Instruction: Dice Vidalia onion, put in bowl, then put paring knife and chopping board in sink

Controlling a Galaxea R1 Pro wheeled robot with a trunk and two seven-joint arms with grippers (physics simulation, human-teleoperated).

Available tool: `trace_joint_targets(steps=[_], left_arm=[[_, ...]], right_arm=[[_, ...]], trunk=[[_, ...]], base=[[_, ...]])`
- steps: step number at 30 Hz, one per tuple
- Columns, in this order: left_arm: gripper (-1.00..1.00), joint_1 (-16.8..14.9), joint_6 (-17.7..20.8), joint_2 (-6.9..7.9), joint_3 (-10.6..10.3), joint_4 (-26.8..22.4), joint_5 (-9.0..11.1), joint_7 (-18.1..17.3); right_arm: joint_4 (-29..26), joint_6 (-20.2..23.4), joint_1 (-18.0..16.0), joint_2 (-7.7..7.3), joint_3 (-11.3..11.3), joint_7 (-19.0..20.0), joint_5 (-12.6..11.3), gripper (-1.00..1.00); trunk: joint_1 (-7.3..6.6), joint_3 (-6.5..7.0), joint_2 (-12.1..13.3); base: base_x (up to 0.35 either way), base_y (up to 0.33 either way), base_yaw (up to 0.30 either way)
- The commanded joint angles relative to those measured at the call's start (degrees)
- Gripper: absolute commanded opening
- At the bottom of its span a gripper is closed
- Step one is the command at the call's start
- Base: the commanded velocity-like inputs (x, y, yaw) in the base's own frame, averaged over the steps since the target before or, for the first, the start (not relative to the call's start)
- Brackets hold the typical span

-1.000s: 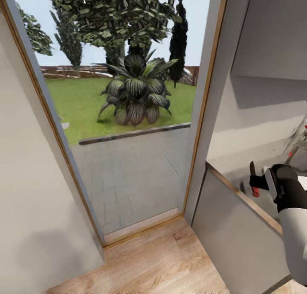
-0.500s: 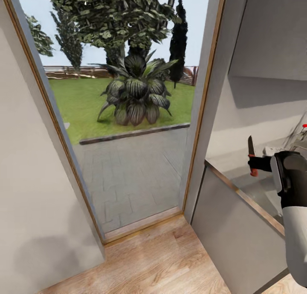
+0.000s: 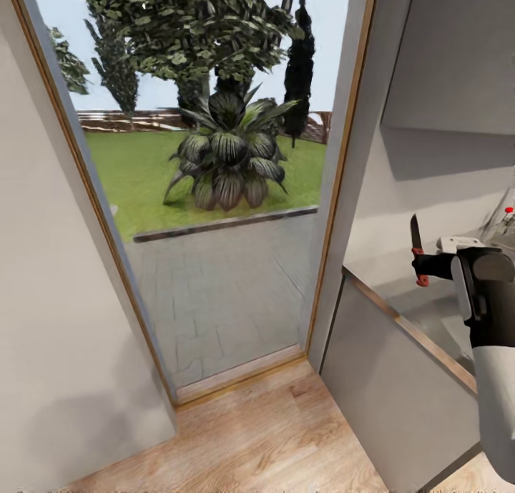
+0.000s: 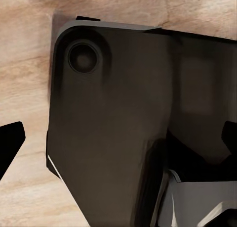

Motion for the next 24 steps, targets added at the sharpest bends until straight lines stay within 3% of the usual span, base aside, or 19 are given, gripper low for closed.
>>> trace_joint_targets(steps=[1, 24], left_arm=[[1.0, 0.03, -0.06, -0.05, 0.29, -0.11, 0.02, -0.04], [1.0, 0.03, -0.06, -0.17, 0.28, -0.11, 0.02, -0.04]], right_arm=[[-0.6, 0.24, -0.02, -0.01, -0.02, 0.55, 0.35, -1.0], [-4.75, 0.24, 0.02, -0.12, -0.27, 0.57, 0.47, -1.0]], trunk=[[-0.01, -0.06, -0.04], [-0.01, -0.06, -0.04]], base=[[-0.219, -0.041, 0.0], [-0.291, -0.15, 0.0]])
